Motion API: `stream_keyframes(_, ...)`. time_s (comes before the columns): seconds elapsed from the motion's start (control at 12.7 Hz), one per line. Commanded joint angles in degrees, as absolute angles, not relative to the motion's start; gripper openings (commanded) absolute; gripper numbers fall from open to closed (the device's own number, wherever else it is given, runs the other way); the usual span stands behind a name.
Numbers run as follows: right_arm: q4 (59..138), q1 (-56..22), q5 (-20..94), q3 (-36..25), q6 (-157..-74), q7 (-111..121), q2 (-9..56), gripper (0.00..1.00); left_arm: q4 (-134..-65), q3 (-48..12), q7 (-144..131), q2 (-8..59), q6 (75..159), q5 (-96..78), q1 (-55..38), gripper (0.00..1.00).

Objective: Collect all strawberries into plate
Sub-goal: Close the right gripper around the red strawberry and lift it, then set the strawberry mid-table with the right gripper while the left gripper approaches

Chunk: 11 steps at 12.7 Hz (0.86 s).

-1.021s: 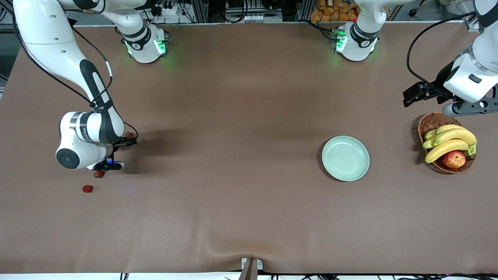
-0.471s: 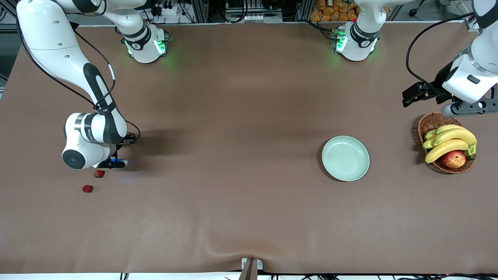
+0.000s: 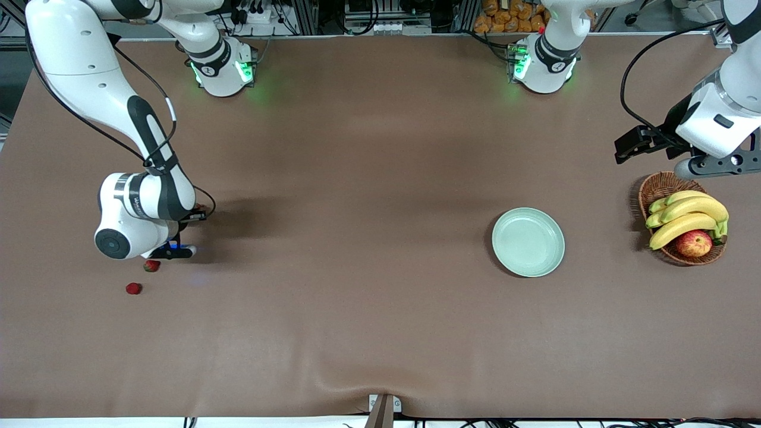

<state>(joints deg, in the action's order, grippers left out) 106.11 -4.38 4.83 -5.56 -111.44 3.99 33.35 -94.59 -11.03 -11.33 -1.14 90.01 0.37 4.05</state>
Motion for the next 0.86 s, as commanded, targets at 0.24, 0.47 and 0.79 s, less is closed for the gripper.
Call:
stream_keyframes(0.24,99.8,-13.5,30.0,-3.3,-110.6,-0.3,31.3,0.0,-95.7,-11.3,-10.5,-2.3,91.3,1.4,4.3,1.0)
stream_keyframes(0.47,97.8,-25.2,38.7,-3.3,-115.5,-4.9,33.7,0.0,-95.6,-11.4,-10.7,-2.0,92.3,1.3,4.2,1.0)
stream_keyframes(0.79,96.4,-36.7,47.9,-3.3,-127.2,-7.5,39.4,0.0,-99.8,-13.6,-14.5,-0.7,98.0,1.3,3.2,1.0)
